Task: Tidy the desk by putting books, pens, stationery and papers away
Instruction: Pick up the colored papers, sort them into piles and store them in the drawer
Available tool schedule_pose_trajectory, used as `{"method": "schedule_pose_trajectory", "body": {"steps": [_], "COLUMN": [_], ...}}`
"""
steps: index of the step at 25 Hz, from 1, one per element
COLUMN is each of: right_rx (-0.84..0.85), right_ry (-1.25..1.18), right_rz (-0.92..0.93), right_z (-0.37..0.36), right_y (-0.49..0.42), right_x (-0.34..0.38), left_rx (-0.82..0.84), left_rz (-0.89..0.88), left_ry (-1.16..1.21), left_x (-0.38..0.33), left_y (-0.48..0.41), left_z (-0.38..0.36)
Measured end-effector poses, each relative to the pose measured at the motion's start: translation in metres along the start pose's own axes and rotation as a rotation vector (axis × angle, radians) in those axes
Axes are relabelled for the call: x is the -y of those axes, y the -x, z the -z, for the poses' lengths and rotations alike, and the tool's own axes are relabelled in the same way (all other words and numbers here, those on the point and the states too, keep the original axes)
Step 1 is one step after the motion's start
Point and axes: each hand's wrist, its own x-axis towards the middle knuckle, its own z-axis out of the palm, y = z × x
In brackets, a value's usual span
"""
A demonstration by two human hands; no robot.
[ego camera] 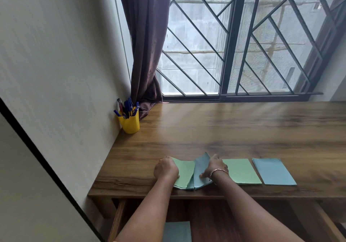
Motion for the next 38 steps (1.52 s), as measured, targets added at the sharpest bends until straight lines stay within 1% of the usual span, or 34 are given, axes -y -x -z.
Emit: {"method": "schedule_pose_trajectory", "body": {"steps": [3, 5, 8, 11, 14, 16, 18, 20, 24, 26, 28, 31, 35, 37, 38], "right_rx": [-0.019, -0.039, -0.036, -0.030, 0.012, 0.075, 0.144, 0.218, 0.290, 0.290, 0.262, 0.220, 0.200, 0.186, 0.177], "right_ry": [-0.104, -0.147, -0.190, -0.267, -0.462, -0.552, -0.616, -0.635, -0.492, -0.452, -0.412, -0.355, -0.263, -0.198, -0.158], "right_rz": [0.004, 0.007, 0.019, 0.065, 0.104, 0.120, 0.125, 0.118, 0.062, 0.012, -0.036, -0.081, -0.079, -0.065, -0.058], "right_z": [0.003, 0.007, 0.015, 0.021, 0.016, 0.005, -0.013, -0.035, -0.079, -0.092, -0.101, -0.109, -0.116, -0.119, -0.119], "right_y": [-0.004, -0.007, -0.006, 0.001, 0.021, 0.042, 0.063, 0.081, 0.095, 0.095, 0.093, 0.092, 0.092, 0.094, 0.095], "right_x": [-0.002, -0.006, -0.014, -0.023, -0.034, -0.040, -0.046, -0.051, -0.058, -0.059, -0.059, -0.059, -0.059, -0.058, -0.058], "left_rx": [-0.060, -0.053, 0.016, 0.114, 0.185, 0.237, 0.284, 0.299, 0.308, 0.277, 0.219, 0.140, 0.125, 0.096, 0.066], "left_rz": [-0.024, -0.026, -0.035, -0.065, -0.079, -0.076, -0.070, -0.061, 0.002, 0.019, 0.008, 0.013, 0.050, 0.014, -0.050], "left_ry": [0.107, 0.192, 0.318, 0.526, 0.663, 0.667, 0.612, 0.505, 0.287, 0.166, 0.011, -0.158, -0.313, -0.403, -0.444], "left_x": [0.004, 0.011, 0.023, 0.040, 0.064, 0.084, 0.101, 0.117, 0.135, 0.138, 0.141, 0.140, 0.133, 0.128, 0.125], "left_y": [-0.003, -0.004, -0.007, -0.004, 0.014, 0.029, 0.044, 0.051, 0.052, 0.055, 0.056, 0.059, 0.059, 0.061, 0.061], "left_z": [0.001, 0.007, 0.015, 0.022, 0.027, 0.029, 0.031, 0.027, 0.007, -0.004, -0.017, -0.036, -0.048, -0.049, -0.050]}}
